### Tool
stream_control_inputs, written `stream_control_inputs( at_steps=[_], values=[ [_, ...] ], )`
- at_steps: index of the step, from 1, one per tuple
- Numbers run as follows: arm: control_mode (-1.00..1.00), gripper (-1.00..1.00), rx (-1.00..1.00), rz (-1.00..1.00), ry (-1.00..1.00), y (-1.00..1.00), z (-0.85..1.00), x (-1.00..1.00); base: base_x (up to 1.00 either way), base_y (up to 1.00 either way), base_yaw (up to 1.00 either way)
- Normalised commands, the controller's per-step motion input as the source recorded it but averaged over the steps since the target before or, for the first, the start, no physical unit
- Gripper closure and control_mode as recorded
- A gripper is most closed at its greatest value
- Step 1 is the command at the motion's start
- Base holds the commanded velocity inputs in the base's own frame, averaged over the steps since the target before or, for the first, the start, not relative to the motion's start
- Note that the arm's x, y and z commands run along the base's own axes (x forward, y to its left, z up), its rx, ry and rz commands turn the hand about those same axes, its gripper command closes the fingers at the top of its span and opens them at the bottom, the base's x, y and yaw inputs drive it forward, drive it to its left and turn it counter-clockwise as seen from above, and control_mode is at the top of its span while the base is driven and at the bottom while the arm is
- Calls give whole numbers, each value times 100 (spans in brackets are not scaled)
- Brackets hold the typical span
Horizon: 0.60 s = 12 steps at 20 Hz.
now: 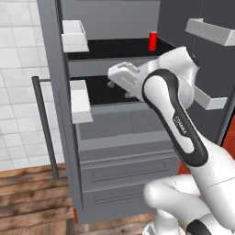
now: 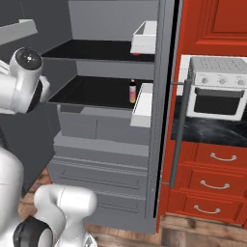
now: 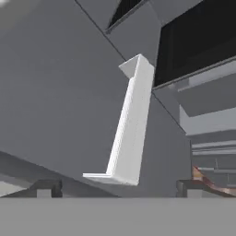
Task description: Open the fridge, grab two sodas, and place both sodas inside the bowl with ice on the dining counter.
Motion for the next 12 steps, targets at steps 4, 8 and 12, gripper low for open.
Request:
stream_control_inputs(
  at_steps=[4, 8, 12],
  values=[
    [-100, -100, -44, -14, -21, -92, -27, -47, 0, 0, 0],
    [-100, -100, -44, -10, -6, -98, -64, -39, 0, 0, 0],
    [-100, -100, -45, -2, 0, -81, -70, -22, 0, 0, 0]
  ],
)
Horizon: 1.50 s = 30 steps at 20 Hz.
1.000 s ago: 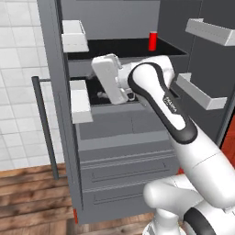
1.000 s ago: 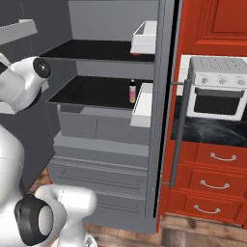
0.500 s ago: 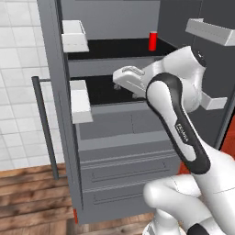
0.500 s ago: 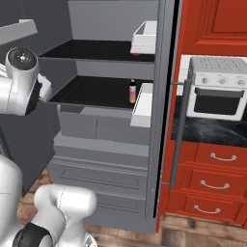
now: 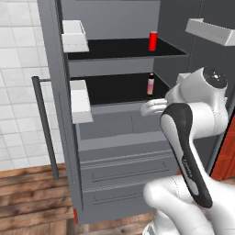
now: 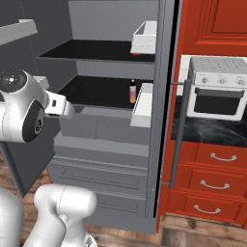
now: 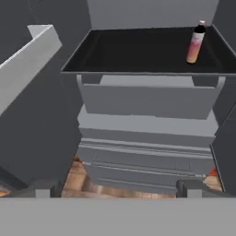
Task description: Open the fridge, grab two sodas, and place both sodas inside the bowl with ice on the dining counter.
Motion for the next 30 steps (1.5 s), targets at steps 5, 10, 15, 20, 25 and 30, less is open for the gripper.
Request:
stream_control_inputs(
  at_steps=[5, 10, 15, 20, 25, 30],
  values=[
    [-100, -100, -30, -1, 0, -42, -53, -17, 0, 0, 0],
    [-100, -100, -4, -1, 1, 0, -14, 0, 0, 0, 0],
    [-100, -100, 0, -4, 0, 1, -4, 5, 0, 0, 0],
    [100, -100, 0, 0, 0, 0, 0, 0, 31, 15, -14],
    [100, -100, 0, 0, 0, 0, 0, 0, 38, 32, -17],
    [100, -100, 0, 0, 0, 0, 0, 0, 54, 20, -6]
  ],
)
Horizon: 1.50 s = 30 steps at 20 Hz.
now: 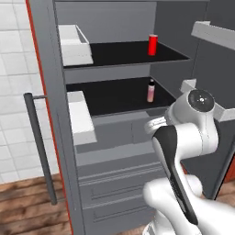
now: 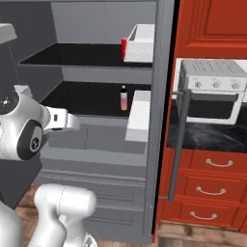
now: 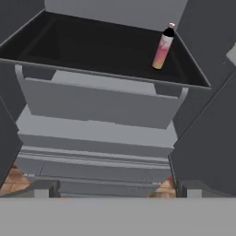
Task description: Open the fridge, grab two sodas, and place both sodas inside the bowl with ice on the dining counter.
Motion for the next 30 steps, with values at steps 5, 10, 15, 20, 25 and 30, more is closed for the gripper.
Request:
stream_control_inputs(
  at_steps=[5, 10, 15, 20, 25, 30],
  values=[
    [100, -100, 0, 0, 0, 0, 0, 0, 61, 4, -1],
    [100, -100, 0, 0, 0, 0, 0, 0, 53, 0, -1],
    [100, -100, 0, 0, 0, 0, 0, 0, 57, 0, -4],
    [100, -100, 0, 0, 0, 0, 0, 0, 54, 0, -5],
    [-100, -100, 1, 0, 3, 0, -22, 17, 3, -3, -1],
    [-100, -100, 10, -5, -14, -26, -25, 32, 0, 0, 0]
  ],
)
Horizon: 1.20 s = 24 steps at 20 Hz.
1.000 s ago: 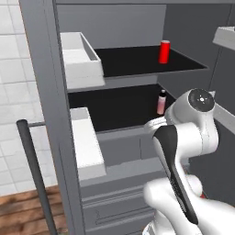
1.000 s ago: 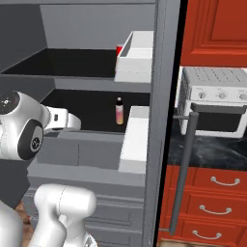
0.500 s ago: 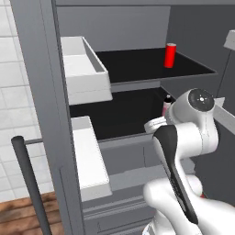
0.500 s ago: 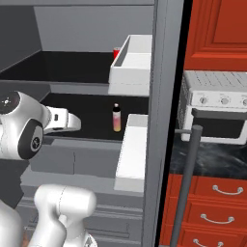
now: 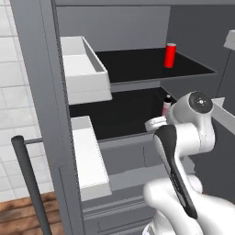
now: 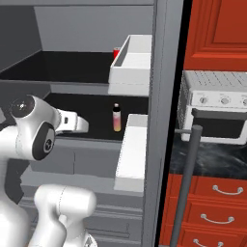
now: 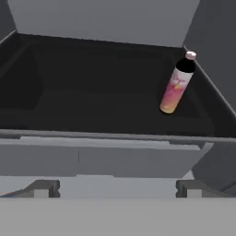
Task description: Open the fridge, grab two sodas, and place both sodas inside the bowl with ice on the dining counter.
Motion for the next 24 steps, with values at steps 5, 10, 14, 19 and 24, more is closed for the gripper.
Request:
stream_control_inputs(
  at_steps=[5, 10, 14, 19, 24],
  values=[
    [-100, -100, 8, -8, -30, -30, -5, 9, 0, 0, 0],
    [-100, -100, 3, -9, -18, -31, 5, 21, 0, 0, 0],
    [-100, -100, 0, -5, -2, -14, -17, 28, 0, 0, 0],
    [-100, -100, 0, -2, 0, -2, -29, 36, 0, 0, 0],
    [-100, -100, 2, 0, 0, -10, -11, 33, 0, 0, 0]
  ],
)
